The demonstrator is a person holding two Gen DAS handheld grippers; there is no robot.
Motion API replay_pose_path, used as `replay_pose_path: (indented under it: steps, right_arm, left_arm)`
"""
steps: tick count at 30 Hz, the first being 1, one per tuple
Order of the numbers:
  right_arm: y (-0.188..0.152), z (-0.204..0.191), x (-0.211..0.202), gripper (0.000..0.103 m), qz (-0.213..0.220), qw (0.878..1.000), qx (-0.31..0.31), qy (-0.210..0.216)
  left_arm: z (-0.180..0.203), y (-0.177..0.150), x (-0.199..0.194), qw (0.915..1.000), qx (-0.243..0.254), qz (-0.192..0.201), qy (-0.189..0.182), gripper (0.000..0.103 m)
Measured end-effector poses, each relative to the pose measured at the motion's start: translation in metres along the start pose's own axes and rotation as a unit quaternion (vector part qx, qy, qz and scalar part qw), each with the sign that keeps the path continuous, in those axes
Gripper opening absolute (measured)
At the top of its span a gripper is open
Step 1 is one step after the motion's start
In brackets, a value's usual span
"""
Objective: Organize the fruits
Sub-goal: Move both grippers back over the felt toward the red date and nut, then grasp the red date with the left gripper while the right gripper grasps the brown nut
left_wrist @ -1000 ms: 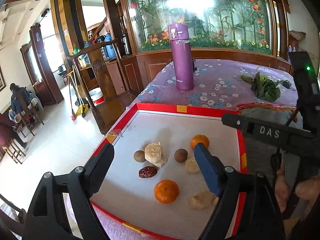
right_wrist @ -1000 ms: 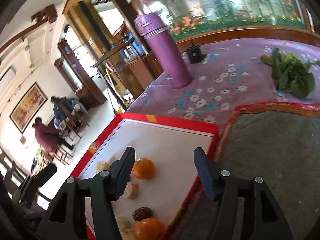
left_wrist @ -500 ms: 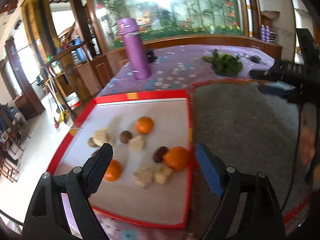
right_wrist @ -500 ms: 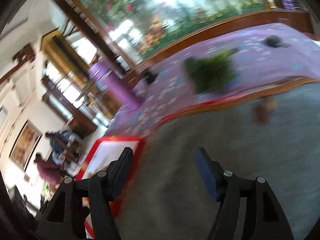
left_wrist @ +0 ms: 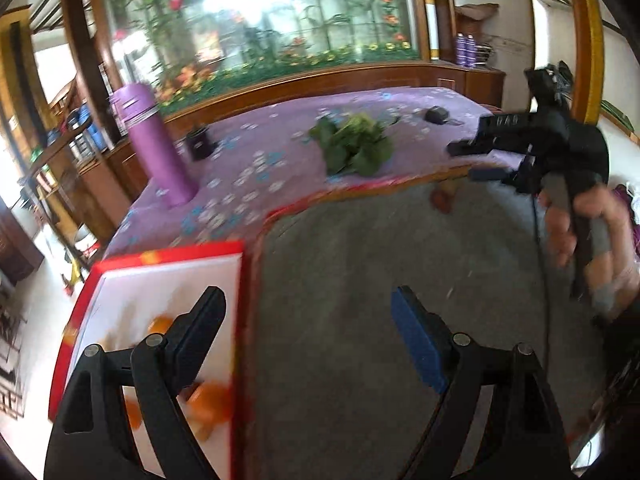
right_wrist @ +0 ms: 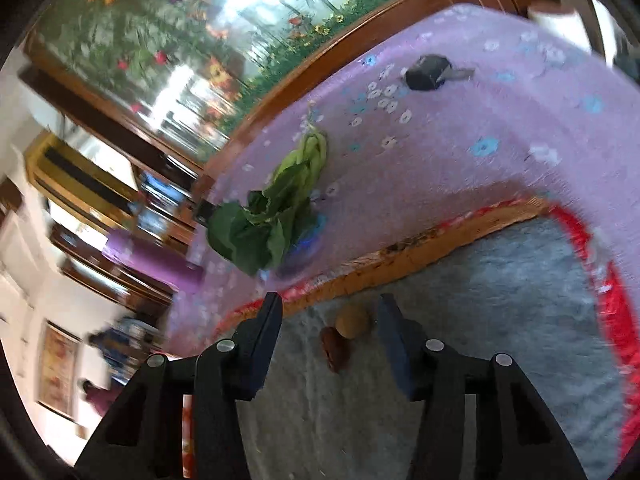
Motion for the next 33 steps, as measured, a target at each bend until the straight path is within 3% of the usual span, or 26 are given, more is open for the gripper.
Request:
replay_pose_path:
  steps: [4, 7, 10, 13, 20, 25, 30, 33]
  right_arm:
    - [-0.002, 0.016, 0.005, 0.053, -0.015, 0.999, 0.039, 0.023]
    - [0.002, 0.029, 0.004, 0.055, -0.006, 0.998, 0.056, 0.005]
    - [0.005, 0.032, 0.001, 0.056, -0.010, 0.995, 0.089, 0.039]
    - [0.010, 0.036, -0.007, 0.057, 0.010, 0.996, 0.085, 0.020]
    - [0.017, 0.038, -0.014, 0.057, 0.019, 0.993, 0.106, 0.037]
    - [0.018, 0.038, -0.015, 0.057, 0.018, 0.994, 0.102, 0.036]
    - [0.018, 0.037, -0.015, 0.057, 0.021, 0.995, 0.096, 0.025]
    - [0.019, 0.033, -0.012, 0.057, 0.022, 0.996, 0.085, 0.017]
  left_arm:
    - [0.028, 0.024, 0.028, 0.9997, 0.005, -0.002, -0.023, 0.085]
    - [0.055, 0.037, 0.053, 0.9991, 0.029, -0.004, -0.032, 0.085]
    - [0.081, 0.049, 0.072, 0.9973, 0.058, 0.003, -0.044, 0.085]
    - [0.101, 0.057, 0.092, 0.9961, 0.069, -0.003, -0.056, 0.085]
    - [0.111, 0.064, 0.124, 0.9968, 0.055, -0.028, -0.051, 0.084]
    - [0.115, 0.062, 0.148, 0.9959, 0.047, -0.057, -0.051, 0.062]
    - [0.122, 0.060, 0.155, 0.9945, 0.025, -0.063, -0.080, 0.031]
    - [0.125, 0.061, 0.156, 0.9942, 0.025, -0.060, -0.085, 0.023]
Point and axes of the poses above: each gripper's, at about its wrist camera, not at the fingertips, and x roughly the way its jaws point, z to its right, y to its top, the point moved 9 cm from there along x, roughly the way its jaws point, and after that the axes turned 6 degrees about -y, right-handed, at the moved point
